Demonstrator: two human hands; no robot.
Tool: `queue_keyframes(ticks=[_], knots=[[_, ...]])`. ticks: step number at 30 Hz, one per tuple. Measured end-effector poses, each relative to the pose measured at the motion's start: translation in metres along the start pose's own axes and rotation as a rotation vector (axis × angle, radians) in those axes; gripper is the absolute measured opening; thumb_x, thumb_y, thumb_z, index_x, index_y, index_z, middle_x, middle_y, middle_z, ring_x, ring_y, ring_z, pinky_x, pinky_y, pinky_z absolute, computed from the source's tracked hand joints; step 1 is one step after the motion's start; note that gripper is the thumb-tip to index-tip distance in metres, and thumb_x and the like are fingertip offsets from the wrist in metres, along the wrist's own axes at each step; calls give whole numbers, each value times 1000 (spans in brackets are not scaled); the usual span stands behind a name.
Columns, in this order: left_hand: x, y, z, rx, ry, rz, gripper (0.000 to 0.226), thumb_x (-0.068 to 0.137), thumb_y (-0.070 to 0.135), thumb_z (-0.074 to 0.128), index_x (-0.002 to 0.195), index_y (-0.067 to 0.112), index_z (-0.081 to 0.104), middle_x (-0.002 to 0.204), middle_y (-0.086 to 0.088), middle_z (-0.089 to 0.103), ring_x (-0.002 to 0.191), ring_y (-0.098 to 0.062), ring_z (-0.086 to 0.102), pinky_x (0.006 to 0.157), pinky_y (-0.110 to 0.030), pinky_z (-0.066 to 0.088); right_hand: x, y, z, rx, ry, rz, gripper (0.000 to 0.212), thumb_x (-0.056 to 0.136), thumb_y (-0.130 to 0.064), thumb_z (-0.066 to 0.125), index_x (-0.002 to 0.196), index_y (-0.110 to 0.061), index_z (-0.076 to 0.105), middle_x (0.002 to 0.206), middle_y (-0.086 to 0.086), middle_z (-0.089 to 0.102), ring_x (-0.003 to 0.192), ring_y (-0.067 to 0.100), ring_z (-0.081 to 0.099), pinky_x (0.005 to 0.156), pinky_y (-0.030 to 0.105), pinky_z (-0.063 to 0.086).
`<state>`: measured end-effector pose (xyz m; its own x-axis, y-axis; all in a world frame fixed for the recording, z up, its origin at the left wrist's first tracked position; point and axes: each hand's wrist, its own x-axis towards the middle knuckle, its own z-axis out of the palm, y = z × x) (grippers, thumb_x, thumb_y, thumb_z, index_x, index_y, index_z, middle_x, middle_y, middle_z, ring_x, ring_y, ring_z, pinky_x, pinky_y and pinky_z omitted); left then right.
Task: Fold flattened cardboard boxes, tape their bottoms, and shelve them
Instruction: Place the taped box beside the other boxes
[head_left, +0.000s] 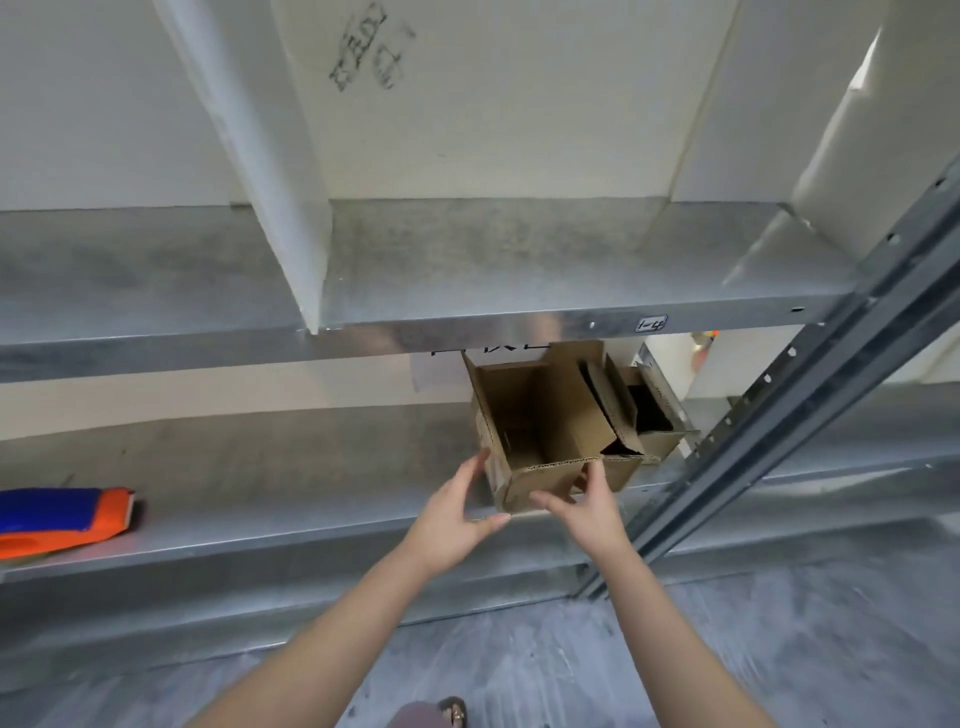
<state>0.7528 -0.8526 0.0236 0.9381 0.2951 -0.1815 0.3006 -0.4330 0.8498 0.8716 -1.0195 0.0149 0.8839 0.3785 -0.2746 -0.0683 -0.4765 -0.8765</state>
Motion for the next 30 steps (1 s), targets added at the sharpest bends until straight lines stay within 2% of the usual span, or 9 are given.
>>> queue_keyframes(ticks=[4, 8, 11, 14, 17, 21, 23, 26, 30], knots=[[24, 6, 13, -150, 127, -80, 67, 86, 27, 71, 142, 24, 34, 132, 3, 55, 98, 1, 59, 82, -8, 45, 11, 2, 17, 1, 91, -11, 96, 74, -31, 84, 149, -12, 28, 148, 9, 42, 137, 23, 39, 107, 29, 32], [42, 6, 13, -145, 100, -98, 62, 90, 25, 66, 143, 24, 32, 123, 11, 53, 105, -4, 58, 93, -19, 47, 21, 3, 31, -77, 238, 26, 82, 74, -40, 82, 143, -18, 45, 131, 9, 54, 122, 25, 54, 99, 33, 44], [56, -2, 11, -119, 75, -142, 58, 90, 28, 66, 139, 25, 34, 120, 8, 56, 107, -11, 61, 94, -29, 51, 26, 2, 39, -35, 327, 51, 70, 74, -30, 84, 135, -18, 51, 124, 4, 63, 115, 20, 59, 93, 29, 47], [72, -14, 13, -71, 75, -173, 39, 89, 31, 67, 118, 28, 42, 103, 9, 64, 94, -11, 64, 86, -37, 55, 29, 8, 44, -11, 360, 114, 64, 77, -25, 81, 133, -13, 53, 122, 5, 66, 114, 21, 61, 94, 29, 46], [81, -20, 19, -76, 72, -187, 29, 87, 30, 69, 101, 34, 43, 90, 16, 62, 85, -8, 65, 81, -32, 55, 35, 15, 47, -4, 364, 167, 65, 78, -29, 81, 134, -12, 53, 120, 6, 67, 110, 21, 63, 95, 31, 47], [91, -26, 24, -84, 73, -164, 26, 84, 31, 72, 90, 33, 46, 92, 10, 68, 86, -7, 66, 79, -28, 51, 42, 17, 45, 38, 365, 188, 65, 77, -33, 81, 133, -15, 53, 121, 1, 66, 112, 19, 62, 97, 35, 49], [90, -27, 23, -55, 57, -158, 26, 84, 33, 72, 95, 32, 49, 97, 8, 66, 94, -10, 65, 82, -26, 47, 40, 18, 43, 35, 340, 203, 68, 76, -36, 81, 134, -15, 52, 125, 3, 64, 116, 19, 60, 99, 33, 47], [81, -31, 19, 76, 0, -119, 46, 85, 39, 69, 124, 25, 50, 122, 1, 61, 115, -17, 57, 94, -26, 44, 27, 20, 39, 18, 327, 186, 72, 75, -39, 81, 136, -17, 49, 129, 3, 60, 120, 19, 56, 99, 33, 46], [56, -38, 6, 329, -19, -16, 61, 89, 43, 62, 142, 21, 40, 143, -5, 47, 131, -24, 43, 107, -32, 34, 0, 27, 32, -209, 241, 97, 73, 79, -42, 76, 140, -25, 40, 139, 0, 50, 129, 21, 46, 98, 35, 42]])
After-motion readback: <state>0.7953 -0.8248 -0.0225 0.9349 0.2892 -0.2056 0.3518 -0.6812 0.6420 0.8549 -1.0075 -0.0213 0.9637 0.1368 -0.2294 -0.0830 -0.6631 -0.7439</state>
